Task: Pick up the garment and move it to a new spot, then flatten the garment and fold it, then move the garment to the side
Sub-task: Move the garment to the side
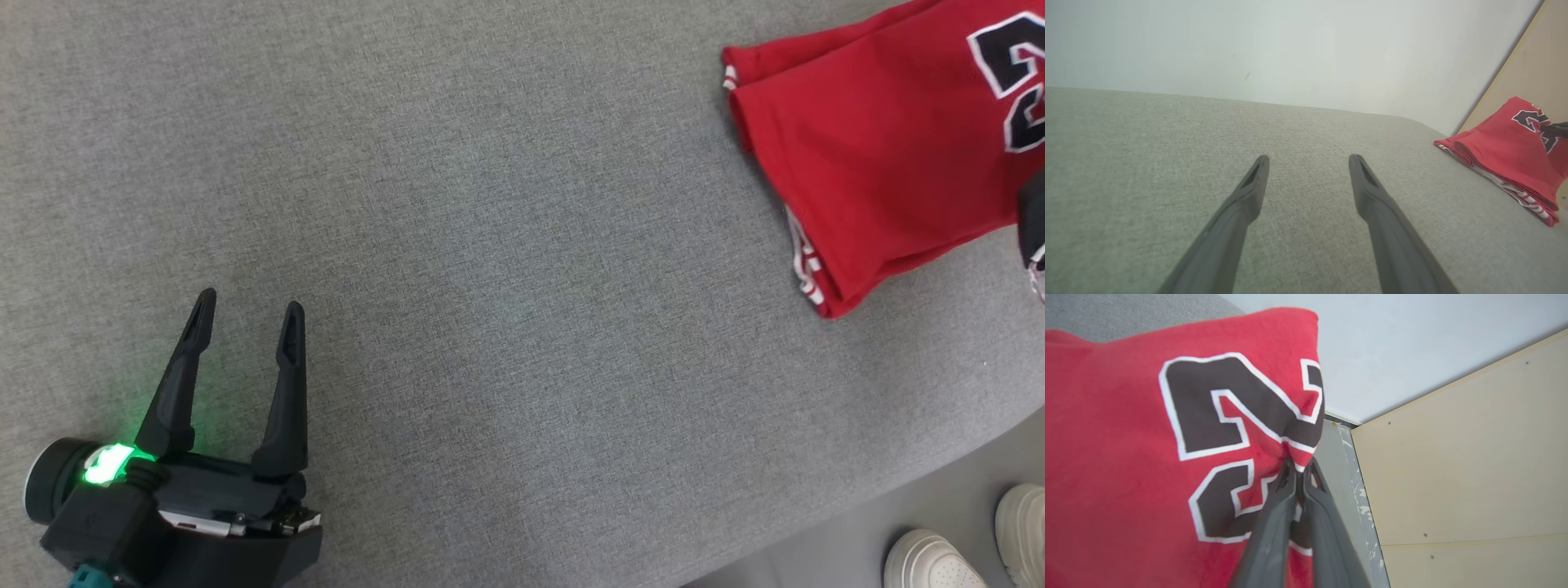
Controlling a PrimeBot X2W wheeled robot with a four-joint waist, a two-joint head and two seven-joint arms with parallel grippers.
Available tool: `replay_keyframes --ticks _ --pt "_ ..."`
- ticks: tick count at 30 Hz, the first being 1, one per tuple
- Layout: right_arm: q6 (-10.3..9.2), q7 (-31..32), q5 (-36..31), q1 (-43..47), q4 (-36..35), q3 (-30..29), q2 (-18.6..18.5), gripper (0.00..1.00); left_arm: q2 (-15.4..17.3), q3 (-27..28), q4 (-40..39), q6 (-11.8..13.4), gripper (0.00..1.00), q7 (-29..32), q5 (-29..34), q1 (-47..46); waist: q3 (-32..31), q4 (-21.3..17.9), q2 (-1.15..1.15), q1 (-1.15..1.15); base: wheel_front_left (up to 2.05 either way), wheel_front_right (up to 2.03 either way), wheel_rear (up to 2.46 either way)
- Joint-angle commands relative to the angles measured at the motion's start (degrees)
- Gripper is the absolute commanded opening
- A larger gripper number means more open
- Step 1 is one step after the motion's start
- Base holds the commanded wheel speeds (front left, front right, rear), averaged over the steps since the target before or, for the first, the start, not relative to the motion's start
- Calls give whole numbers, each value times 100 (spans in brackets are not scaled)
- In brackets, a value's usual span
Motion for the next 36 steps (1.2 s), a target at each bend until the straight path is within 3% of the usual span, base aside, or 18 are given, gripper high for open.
replay_keyframes --ticks 1,12,13,14,15,16,26,36 --pt "-21 -18 -51 -16 -27 -60 7 0 26 7 49 4 100 -10 -15 6 -4 11 -1 0 0 0 0" --pt "-21 -87 -375 176 -280 -382 73 0 46 52 21 7 100 -10 -37 116 -29 88 -1 0 0 0 0" --pt "-21 -88 -391 202 -316 -392 111 5 45 47 22 7 100 -10 -33 123 -30 91 -1 0 0 0 0" --pt "-20 -113 -385 229 -362 -378 159 46 44 47 24 7 100 -10 -32 128 -31 93 -1 0 0 0 0" --pt "-21 -110 -418 243 -393 -398 183 70 43 46 27 7 100 -10 -30 133 -34 96 -1 0 0 0 0" --pt "-21 -118 -435 260 -435 -430 213 100 40 42 31 7 100 -10 -29 137 -41 104 -1 0 0 0 0" --pt "-20 -185 -406 593 -760 -423 427 100 -145 193 173 7 100 -12 1 202 -457 330 -1 0 0 0 0" --pt "-20 -475 208 1189 -894 -106 730 100 -492 888 655 38 100 -12 10 797 -1595 712 -1 0 0 0 0"
